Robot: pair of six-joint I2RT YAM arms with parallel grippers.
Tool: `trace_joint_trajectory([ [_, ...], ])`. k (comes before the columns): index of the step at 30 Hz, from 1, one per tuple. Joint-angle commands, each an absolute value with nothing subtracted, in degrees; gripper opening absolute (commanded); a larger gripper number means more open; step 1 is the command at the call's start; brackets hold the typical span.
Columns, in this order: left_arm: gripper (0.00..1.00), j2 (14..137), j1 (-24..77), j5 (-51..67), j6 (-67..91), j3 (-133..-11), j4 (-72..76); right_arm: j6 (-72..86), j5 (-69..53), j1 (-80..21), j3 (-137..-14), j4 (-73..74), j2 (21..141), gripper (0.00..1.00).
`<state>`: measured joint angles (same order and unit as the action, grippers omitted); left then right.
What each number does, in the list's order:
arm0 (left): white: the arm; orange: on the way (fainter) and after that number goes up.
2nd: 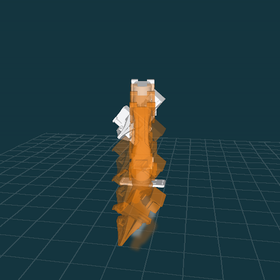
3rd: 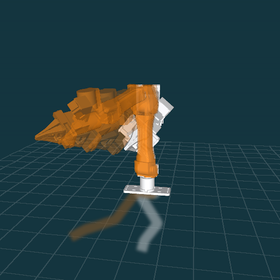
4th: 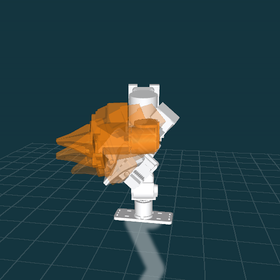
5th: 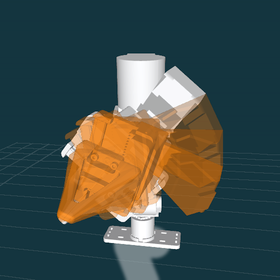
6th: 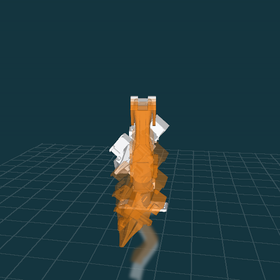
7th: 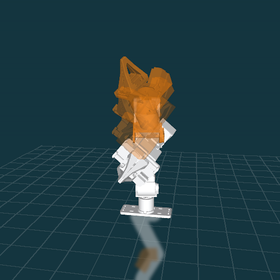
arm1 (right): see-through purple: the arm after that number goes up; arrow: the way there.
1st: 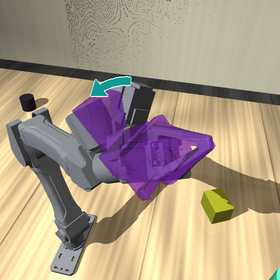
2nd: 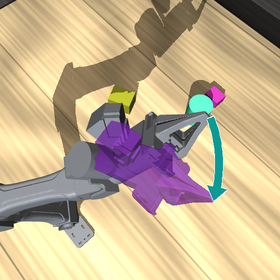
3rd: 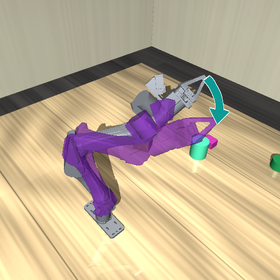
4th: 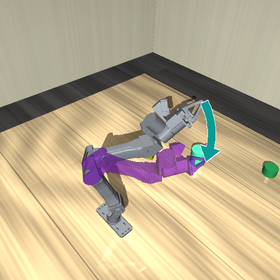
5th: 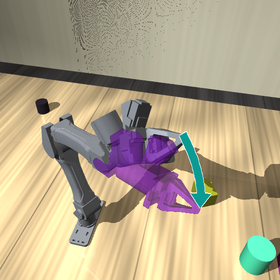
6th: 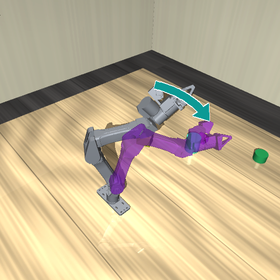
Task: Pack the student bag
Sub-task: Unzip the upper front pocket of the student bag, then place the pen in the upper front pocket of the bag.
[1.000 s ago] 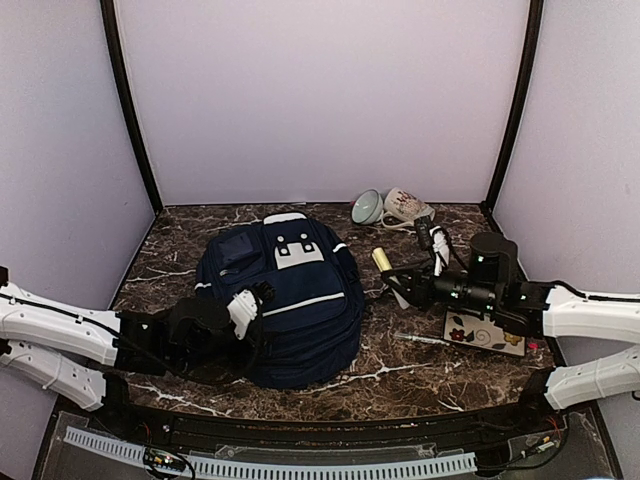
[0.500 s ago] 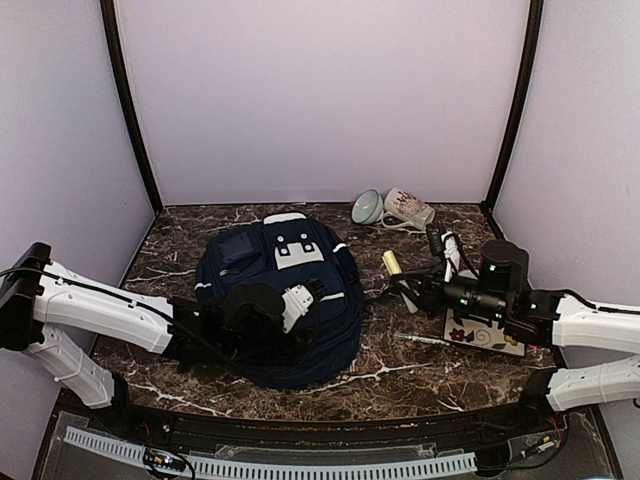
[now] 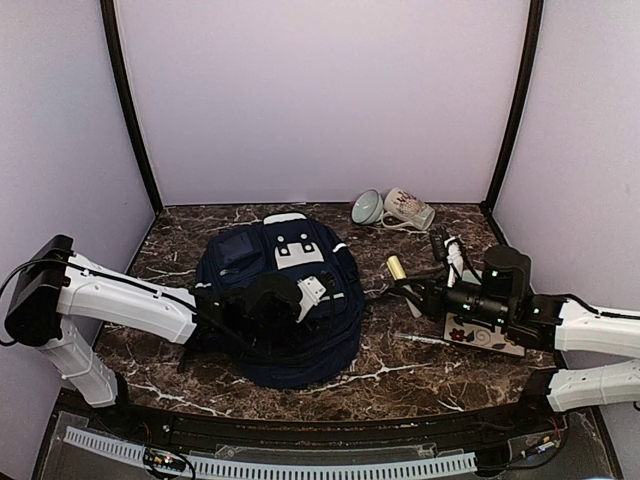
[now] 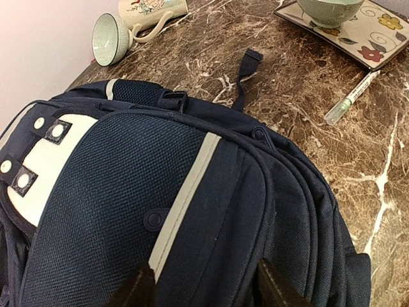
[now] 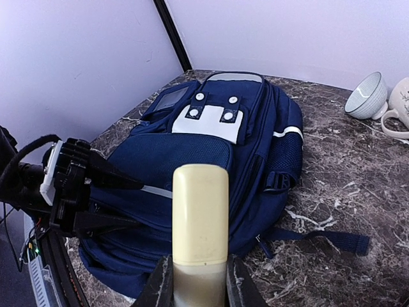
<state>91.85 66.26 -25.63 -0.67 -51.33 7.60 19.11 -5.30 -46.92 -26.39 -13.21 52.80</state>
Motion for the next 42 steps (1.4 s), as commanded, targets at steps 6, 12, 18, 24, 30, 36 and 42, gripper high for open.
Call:
trace_joint_trajectory([
  [6,0.37,87.0,64.69,-28.33,0.57,-51.03,8.68,17.27,-4.14,-47.42,-27.54,-14.13,56.93,0.0],
  [12,0.21,85.51,64.13,-29.21,2.26,-50.28,8.51,12.47,-4.26,-50.46,-31.42,-13.14,63.95,0.0],
  [18,0.0,84.28,63.72,-29.55,4.27,-49.46,8.88,3.82,1.93,-55.3,-36.26,-9.24,69.78,0.0],
  [24,0.0,82.28,63.72,-28.7,5.71,-48.22,10.61,-5.69,6.48,-57.13,-40.96,-3.65,74.94,0.0],
  [30,0.0,80.86,63.51,-25.82,6.57,-47.82,11.69,-16.26,11.7,-60.37,-44.82,-3.0,80.36,0.0],
  [36,0.0,78.89,63.18,-21.26,8.12,-47.02,12.15,-28.97,19.01,-63.24,-47.5,-4.95,84.24,0.0],
  [42,0.0,76.49,62.93,-16.41,8.99,-45.77,12.9,-37.96,25.67,-64.06,-53.07,-5.06,90.27,0.0],
])
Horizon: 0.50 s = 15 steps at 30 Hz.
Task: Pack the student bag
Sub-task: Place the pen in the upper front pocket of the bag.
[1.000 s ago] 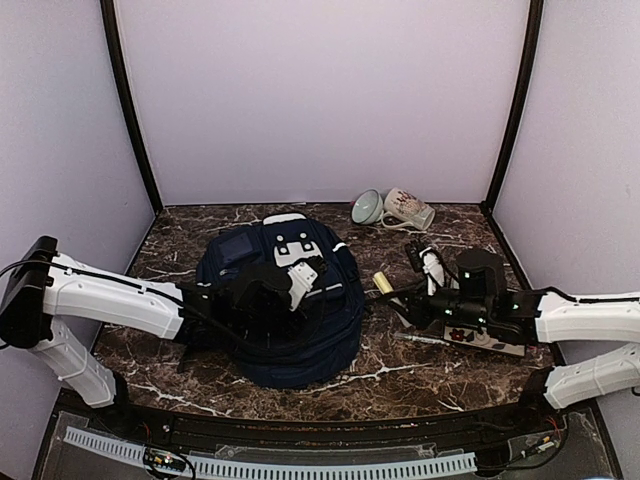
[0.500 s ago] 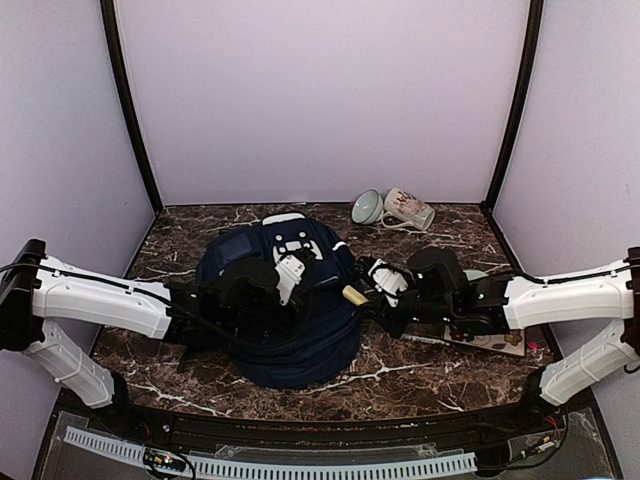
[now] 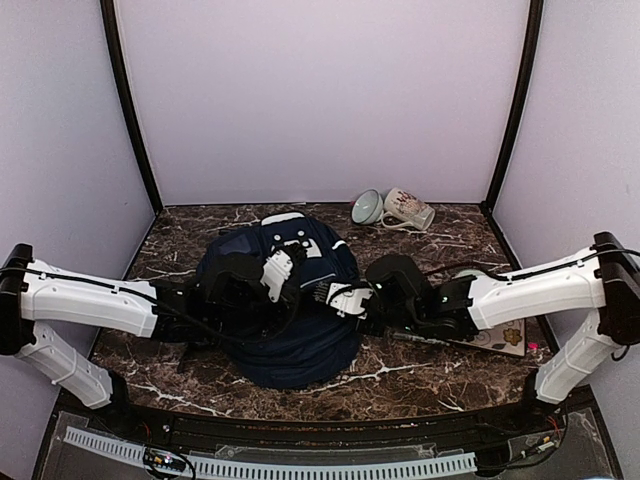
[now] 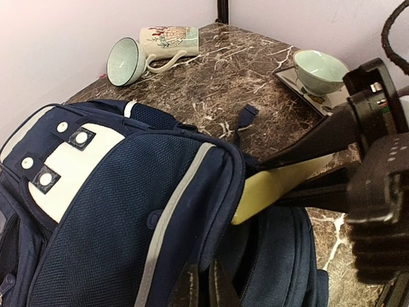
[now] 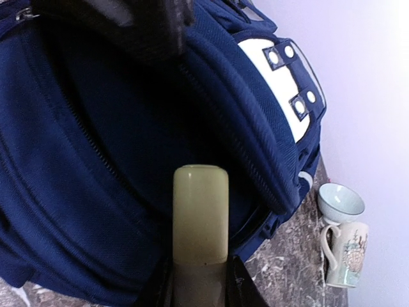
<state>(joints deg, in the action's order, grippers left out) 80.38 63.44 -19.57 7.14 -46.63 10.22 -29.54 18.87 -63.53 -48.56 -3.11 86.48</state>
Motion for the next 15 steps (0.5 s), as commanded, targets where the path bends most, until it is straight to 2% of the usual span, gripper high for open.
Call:
trace_joint_trajectory([
  [1,0.0,76.16,62.93,-15.95,9.16,-45.56,12.94,-39.08,26.62,-64.08,-54.23,-4.58,91.68,0.0],
  [11,0.0,71.11,60.44,-10.52,11.32,-39.29,16.03,-45.69,24.63,-65.29,-61.8,-4.12,98.07,0.0],
  [15,0.0,69.57,59.3,-8.52,12.12,-37.29,17.57,-41.21,20.32,-65.57,-66.99,-0.15,100.3,0.23],
])
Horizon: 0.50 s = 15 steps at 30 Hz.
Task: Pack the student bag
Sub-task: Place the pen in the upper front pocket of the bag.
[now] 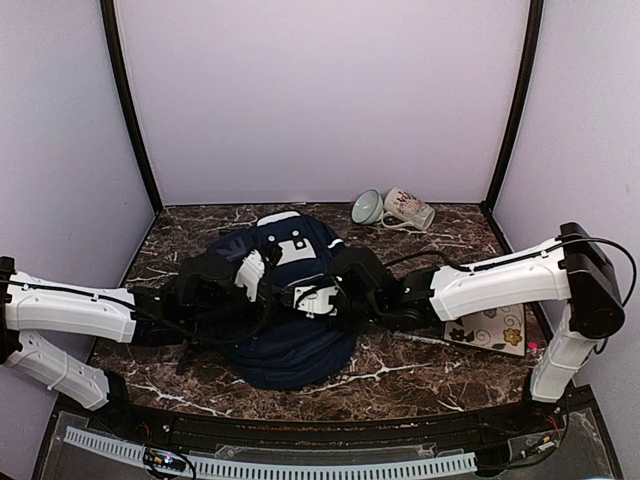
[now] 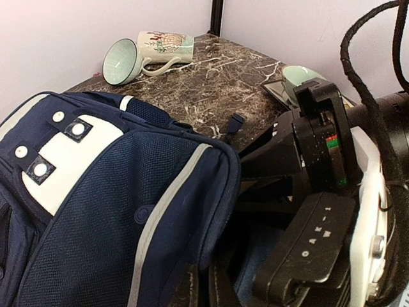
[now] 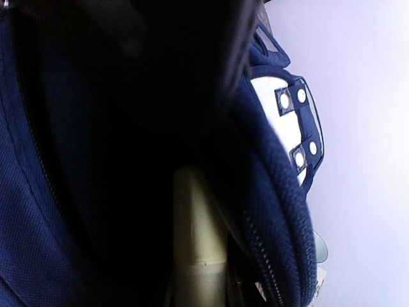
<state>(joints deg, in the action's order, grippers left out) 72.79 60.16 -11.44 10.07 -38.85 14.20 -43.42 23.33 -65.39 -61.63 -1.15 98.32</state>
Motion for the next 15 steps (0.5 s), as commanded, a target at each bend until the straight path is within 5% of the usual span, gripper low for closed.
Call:
trace_joint_trajectory([
  [1,0.0,69.38,59.25,-8.49,12.16,-37.13,17.58,-40.49,20.21,-65.57,-67.54,-0.44,100.63,0.28],
  [9,0.0,68.64,58.72,-8.44,12.53,-35.53,18.75,-35.31,16.83,-65.56,-59.12,-9.91,94.61,0.56],
  [15,0.0,68.53,58.62,-8.49,12.9,-35.08,19.46,-28.11,16.56,-65.44,-50.31,-15.16,82.96,0.58],
])
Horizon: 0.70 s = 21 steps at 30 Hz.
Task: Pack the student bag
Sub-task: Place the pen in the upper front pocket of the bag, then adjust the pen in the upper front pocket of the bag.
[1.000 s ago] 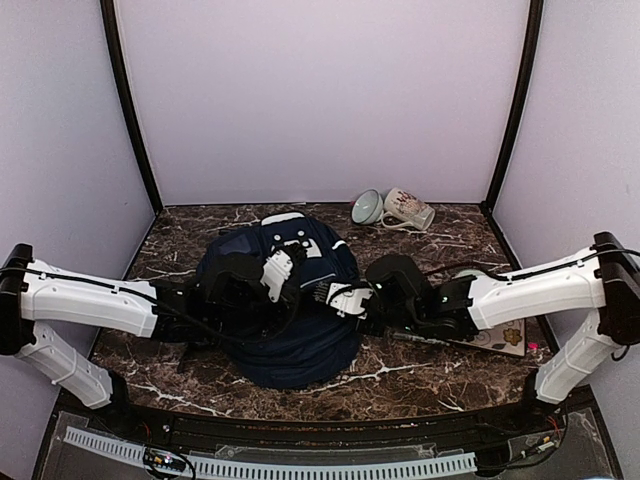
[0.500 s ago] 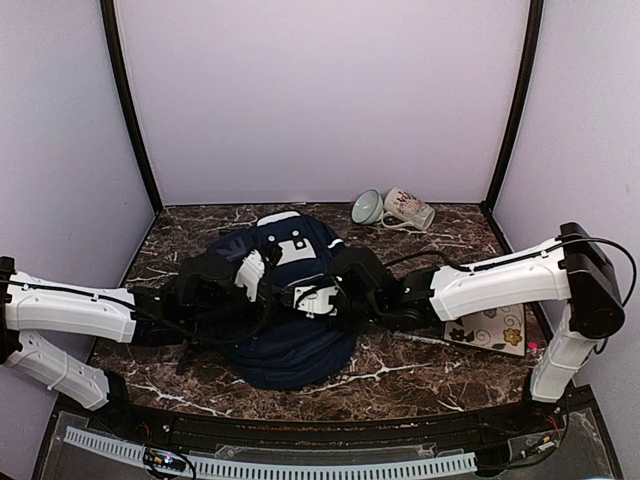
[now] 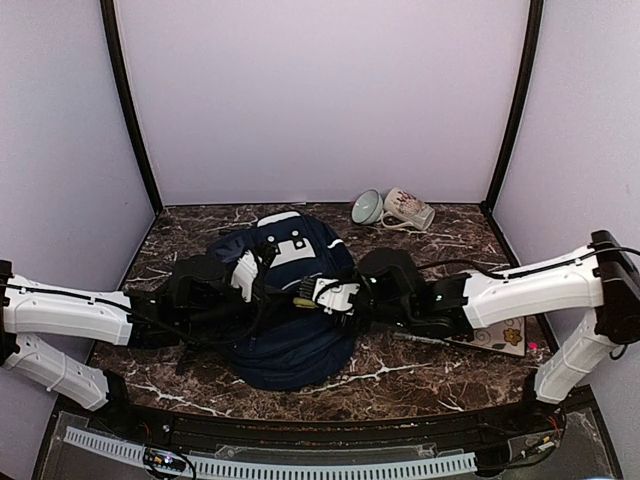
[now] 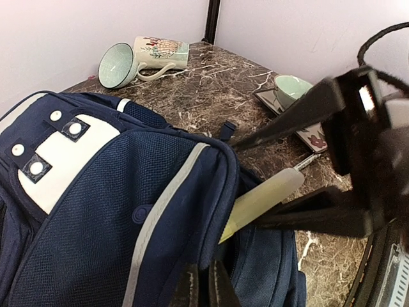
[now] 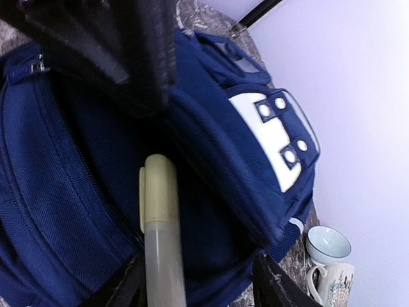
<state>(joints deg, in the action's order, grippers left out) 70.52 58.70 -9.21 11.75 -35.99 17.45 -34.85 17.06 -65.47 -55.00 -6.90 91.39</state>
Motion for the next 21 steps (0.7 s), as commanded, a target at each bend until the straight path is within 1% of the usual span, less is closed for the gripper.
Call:
trace_joint_trajectory([
  [1,0.0,68.49,58.55,-8.42,12.94,-35.07,19.53,-26.57,16.56,-65.4,-48.31,-15.88,80.67,0.58],
  [6,0.0,68.47,58.54,-8.38,12.95,-35.17,19.47,-17.27,14.96,-65.39,-38.65,-18.27,70.65,0.57],
  [10,0.0,68.38,58.49,-7.95,13.11,-35.16,19.85,-8.78,13.94,-65.39,-32.39,-22.27,66.12,0.54],
  [13,0.0,68.59,58.51,-7.63,13.26,-35.34,20.02,-2.98,11.46,-65.39,-29.17,-24.92,66.0,0.54],
  [16,0.0,69.02,58.51,-7.42,13.33,-35.71,19.94,0.46,8.43,-65.4,-28.72,-24.94,67.7,0.54],
  [21,0.0,69.43,58.54,-6.78,13.38,-36.3,19.78,2.38,6.06,-65.35,-29.21,-25.77,70.66,0.48],
])
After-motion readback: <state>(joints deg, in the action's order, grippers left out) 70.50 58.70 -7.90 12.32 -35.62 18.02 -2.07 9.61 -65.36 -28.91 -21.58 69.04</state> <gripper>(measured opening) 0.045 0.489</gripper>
